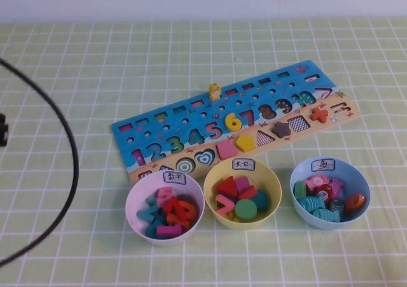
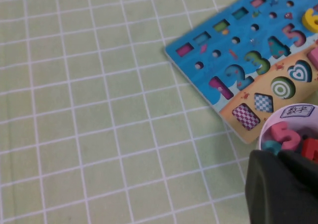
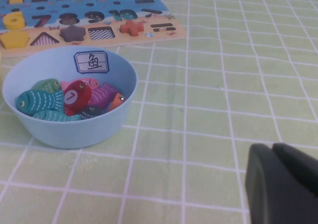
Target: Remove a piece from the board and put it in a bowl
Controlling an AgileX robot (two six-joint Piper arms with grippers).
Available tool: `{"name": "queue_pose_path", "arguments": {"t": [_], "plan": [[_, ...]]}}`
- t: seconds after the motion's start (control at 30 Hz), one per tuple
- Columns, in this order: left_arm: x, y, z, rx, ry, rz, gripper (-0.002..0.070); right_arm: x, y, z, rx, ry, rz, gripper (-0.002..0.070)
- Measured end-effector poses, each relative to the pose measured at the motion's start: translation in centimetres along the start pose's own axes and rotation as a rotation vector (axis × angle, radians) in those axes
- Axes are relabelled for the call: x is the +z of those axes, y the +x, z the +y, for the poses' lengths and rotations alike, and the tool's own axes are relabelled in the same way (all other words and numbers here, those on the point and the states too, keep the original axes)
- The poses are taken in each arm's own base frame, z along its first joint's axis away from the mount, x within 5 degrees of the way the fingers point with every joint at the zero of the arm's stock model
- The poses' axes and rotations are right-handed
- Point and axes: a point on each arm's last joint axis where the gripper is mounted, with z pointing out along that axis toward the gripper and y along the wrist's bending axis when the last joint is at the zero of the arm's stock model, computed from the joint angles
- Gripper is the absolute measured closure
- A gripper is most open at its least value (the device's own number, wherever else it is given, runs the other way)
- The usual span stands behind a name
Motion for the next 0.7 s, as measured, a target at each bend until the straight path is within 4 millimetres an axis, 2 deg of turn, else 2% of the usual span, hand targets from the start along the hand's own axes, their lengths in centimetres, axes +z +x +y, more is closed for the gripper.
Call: {"name": "queue_pose_path", "arguments": {"t": [0.13,0.2,0.5,0.7], "plan": [[3.6,-3.1,-0.1,0.047,0.057,0.122,0.0680,0.0,0.0,0.0,0.000,0.000,0.000,0.0694],[5.1,-4.3,-0.9,0.113,0.074,0.165,0.0680,0.0,0.0,0.0,0.000,0.000,0.000,0.0694],[12.7,-8.8,-7.9,0.405,0.073,0.288,0.0680,0.0,0.0,0.0,0.000,0.000,0.000,0.0694],[17.9,-11.2,-10.5,0.452,0.084,0.347,0.0680,0.0,0.0,0.0,0.000,0.000,0.000,0.0694]]}}
